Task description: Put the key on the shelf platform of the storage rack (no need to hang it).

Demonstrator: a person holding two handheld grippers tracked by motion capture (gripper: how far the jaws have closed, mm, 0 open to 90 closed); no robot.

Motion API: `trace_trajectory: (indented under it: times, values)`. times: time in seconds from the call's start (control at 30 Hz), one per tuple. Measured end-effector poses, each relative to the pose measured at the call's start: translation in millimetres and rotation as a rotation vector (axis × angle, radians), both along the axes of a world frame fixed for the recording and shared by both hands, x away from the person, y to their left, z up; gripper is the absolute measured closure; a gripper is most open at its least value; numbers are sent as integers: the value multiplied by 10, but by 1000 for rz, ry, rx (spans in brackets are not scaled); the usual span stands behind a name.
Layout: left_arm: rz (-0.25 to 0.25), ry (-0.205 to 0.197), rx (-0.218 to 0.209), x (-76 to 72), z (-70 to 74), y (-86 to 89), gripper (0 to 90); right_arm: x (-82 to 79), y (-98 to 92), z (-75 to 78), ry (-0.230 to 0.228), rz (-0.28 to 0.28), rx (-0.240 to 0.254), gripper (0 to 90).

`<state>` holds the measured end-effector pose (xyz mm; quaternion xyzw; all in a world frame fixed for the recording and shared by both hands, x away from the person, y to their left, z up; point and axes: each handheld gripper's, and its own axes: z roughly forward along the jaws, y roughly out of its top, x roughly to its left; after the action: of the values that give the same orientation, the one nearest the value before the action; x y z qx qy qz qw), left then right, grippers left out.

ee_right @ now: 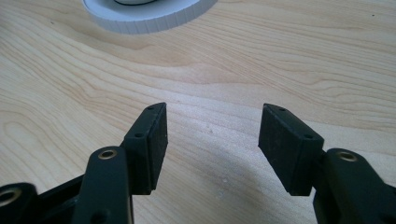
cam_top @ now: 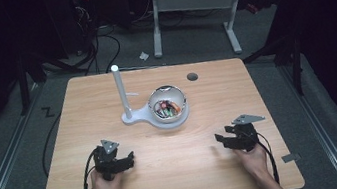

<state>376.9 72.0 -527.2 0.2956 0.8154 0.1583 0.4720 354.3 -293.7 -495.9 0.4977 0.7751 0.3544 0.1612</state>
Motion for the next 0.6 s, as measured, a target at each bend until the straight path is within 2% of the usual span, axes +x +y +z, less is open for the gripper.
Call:
trace_trajectory:
  times: [0.27,0.6]
  values:
    - [-3,-1,3,0,-1,2,150,9,83,-68,-18,1,-42,428]
    - [-6,-3,6,-1,-3,4,150,16,138,-158,-17,6,-62,424]
